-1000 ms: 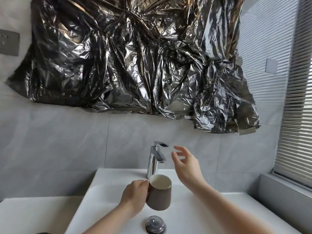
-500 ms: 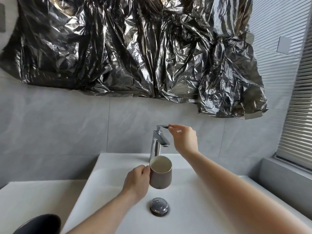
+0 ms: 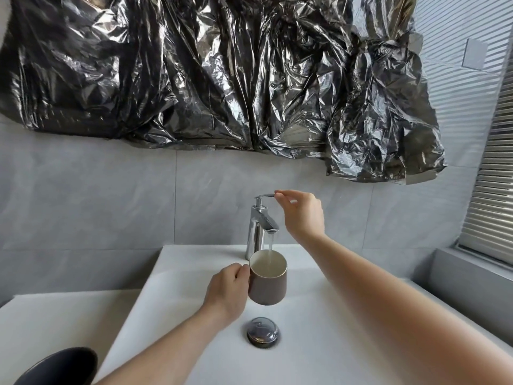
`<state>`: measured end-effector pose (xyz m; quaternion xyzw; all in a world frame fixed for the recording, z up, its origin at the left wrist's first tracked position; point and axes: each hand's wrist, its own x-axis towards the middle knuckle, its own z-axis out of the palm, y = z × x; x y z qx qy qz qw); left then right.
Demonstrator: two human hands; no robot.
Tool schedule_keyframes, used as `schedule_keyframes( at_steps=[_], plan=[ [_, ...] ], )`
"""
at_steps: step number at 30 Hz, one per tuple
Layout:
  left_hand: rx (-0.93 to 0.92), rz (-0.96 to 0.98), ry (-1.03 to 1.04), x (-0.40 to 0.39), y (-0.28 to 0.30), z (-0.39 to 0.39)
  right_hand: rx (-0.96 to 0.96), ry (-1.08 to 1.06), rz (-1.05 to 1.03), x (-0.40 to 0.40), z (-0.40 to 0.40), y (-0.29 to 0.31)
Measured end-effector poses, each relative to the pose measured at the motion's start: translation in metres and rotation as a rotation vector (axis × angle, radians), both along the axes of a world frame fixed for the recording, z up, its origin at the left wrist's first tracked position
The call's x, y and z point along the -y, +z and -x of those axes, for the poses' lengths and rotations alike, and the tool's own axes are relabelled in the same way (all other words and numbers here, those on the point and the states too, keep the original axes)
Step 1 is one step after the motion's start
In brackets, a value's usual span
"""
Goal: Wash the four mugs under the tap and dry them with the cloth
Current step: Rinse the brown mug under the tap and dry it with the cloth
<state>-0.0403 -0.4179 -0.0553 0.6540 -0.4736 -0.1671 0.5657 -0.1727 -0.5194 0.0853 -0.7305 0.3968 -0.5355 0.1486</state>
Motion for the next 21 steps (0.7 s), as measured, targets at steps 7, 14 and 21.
schedule_keyframes(
  at_steps=[7,14,21],
  plan=[
    [0.034,-0.016,0.027,-0.003,0.004,-0.002,0.177,0.113,-0.127,-0.009,0.007,-0.024],
    [0.140,-0.044,0.098,-0.012,0.008,0.001,0.144,0.129,-0.392,-0.032,0.044,-0.114],
    [0.222,-0.017,0.089,-0.015,0.015,0.004,-0.234,0.383,-0.474,-0.037,0.048,-0.133]
  ],
)
